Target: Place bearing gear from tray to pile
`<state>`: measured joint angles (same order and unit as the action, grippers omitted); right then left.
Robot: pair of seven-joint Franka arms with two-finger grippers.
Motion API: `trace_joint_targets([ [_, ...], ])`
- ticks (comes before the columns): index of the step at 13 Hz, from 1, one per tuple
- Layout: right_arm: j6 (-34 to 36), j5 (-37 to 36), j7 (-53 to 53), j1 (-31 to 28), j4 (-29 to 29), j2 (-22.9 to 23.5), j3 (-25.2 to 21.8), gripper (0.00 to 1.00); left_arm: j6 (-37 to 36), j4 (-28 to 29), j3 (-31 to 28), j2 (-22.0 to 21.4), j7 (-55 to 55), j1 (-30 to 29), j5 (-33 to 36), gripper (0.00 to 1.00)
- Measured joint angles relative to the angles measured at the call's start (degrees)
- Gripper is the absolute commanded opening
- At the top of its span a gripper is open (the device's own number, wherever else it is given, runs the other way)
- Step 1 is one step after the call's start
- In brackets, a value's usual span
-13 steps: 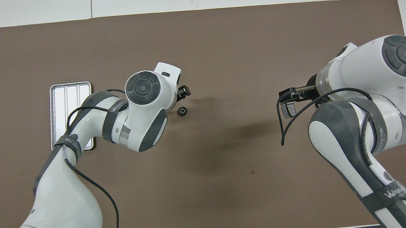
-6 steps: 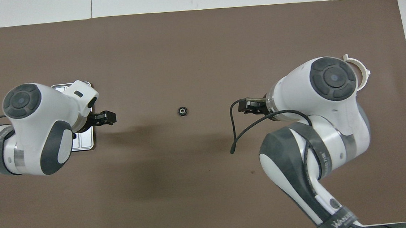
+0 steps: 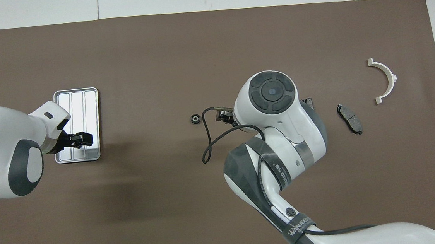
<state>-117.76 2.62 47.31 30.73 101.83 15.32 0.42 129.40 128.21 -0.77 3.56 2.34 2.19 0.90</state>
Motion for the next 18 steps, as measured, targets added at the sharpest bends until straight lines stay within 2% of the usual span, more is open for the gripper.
trace_joint_targets([
  [3,0.23,-2.75,4.65,2.23,-6.24,6.49,-0.09,1.00,2.45,0.90,0.08,0.00,-0.69,-1.65,0.00,0.73],
  [6,1.10,-4.88,11.94,5.37,-16.34,17.03,-0.11,1.00,4.94,2.23,0.09,0.29,-0.78,-1.94,0.00,0.72],
  [8,1.06,-4.92,12.21,5.52,-20.15,21.68,-0.33,1.00,5.94,2.69,0.09,0.55,-0.78,-1.94,0.00,0.67],
  [14,2.69,-4.92,12.92,6.92,-31.00,28.75,-0.33,1.00,8.43,3.01,0.13,2.66,-0.78,-1.94,0.00,0.62],
  [18,2.71,-4.91,13.20,8.45,-32.20,30.99,-0.30,0.97,8.65,3.12,0.13,3.14,-0.78,-1.94,0.00,0.60],
])
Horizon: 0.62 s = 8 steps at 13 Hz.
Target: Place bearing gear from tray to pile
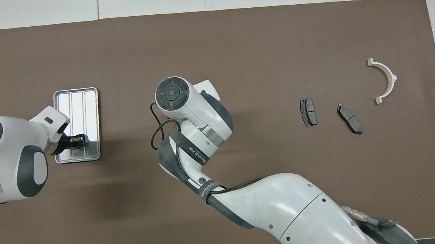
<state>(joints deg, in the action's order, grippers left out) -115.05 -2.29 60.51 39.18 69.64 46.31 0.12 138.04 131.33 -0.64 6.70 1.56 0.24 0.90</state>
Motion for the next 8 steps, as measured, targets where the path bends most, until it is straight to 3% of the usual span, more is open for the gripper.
trace_joint_targets([
  [2,0.06,0.00,0.03,0.17,-0.01,0.10,0.00,0.95,0.00,0.03,0.00,0.00,0.00,0.00,0.00,0.58],
  [4,0.21,0.00,0.05,0.21,-0.02,0.10,0.00,0.85,0.00,0.12,0.00,0.01,0.00,0.00,0.00,0.52],
  [6,0.22,0.00,0.06,0.21,-0.01,0.10,-0.01,0.84,0.00,0.18,0.00,0.01,0.00,0.00,0.00,0.38],
  [8,0.22,0.00,0.08,0.18,0.14,0.15,-0.05,0.81,0.02,0.27,0.09,-0.02,0.00,0.01,-0.16,0.18],
])
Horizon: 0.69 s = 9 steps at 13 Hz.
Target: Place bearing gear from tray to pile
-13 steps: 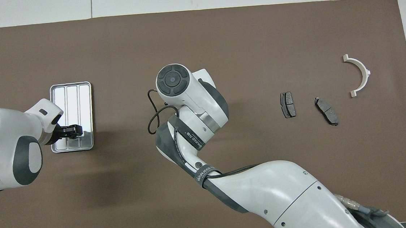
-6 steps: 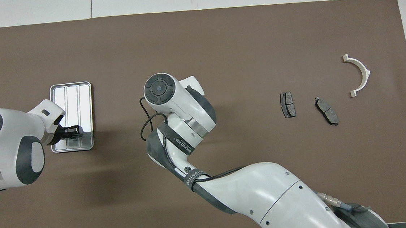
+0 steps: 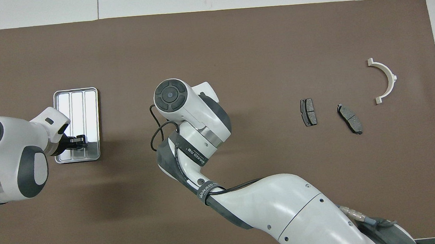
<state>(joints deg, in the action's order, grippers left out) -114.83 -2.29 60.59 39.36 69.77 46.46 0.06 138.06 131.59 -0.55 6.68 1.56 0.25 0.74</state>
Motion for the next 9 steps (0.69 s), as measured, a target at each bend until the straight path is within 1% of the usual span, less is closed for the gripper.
trace_joint_targets([
  [1,0.00,0.00,0.00,-0.04,0.13,0.04,-0.03,0.80,0.00,0.01,0.48,-0.08,0.03,0.01,-0.12,0.10],
  [2,-0.03,0.00,0.00,-0.08,0.31,0.10,-0.05,0.79,0.00,0.02,0.47,-0.07,0.05,-0.01,-0.08,0.08],
  [6,0.04,0.10,0.00,-0.11,0.29,0.08,-0.04,0.73,-0.96,-1.52,0.38,-0.10,0.07,-0.02,-0.17,0.08],
  [9,0.06,1.07,0.01,-0.19,0.20,0.04,-0.03,0.64,-5.44,-6.06,0.48,-0.16,0.52,-0.01,-0.17,0.08],
])
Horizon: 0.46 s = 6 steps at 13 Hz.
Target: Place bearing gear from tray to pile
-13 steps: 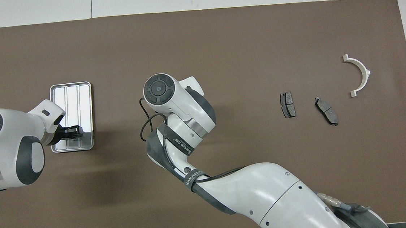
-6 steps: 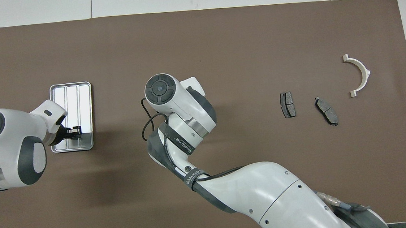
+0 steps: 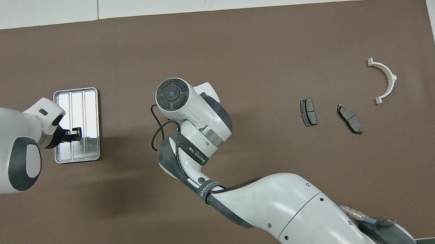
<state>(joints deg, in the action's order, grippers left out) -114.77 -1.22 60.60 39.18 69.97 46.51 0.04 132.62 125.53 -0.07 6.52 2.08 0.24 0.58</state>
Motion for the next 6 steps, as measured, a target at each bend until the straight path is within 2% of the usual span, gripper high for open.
trace_joint_targets([
  [3,-0.01,0.09,0.00,-0.02,-0.07,-0.04,0.08,0.40,-3.39,-3.69,0.21,-0.02,1.78,0.03,0.00,0.08],
  [5,0.07,0.09,0.00,-0.04,-0.09,-0.17,0.08,0.09,-4.08,-4.42,0.61,-0.02,3.70,0.27,0.00,0.08],
  [6,-0.08,0.12,0.01,-0.05,-0.14,-0.28,0.10,0.00,-4.13,-4.46,0.84,-0.02,4.69,0.63,0.00,0.08],
])
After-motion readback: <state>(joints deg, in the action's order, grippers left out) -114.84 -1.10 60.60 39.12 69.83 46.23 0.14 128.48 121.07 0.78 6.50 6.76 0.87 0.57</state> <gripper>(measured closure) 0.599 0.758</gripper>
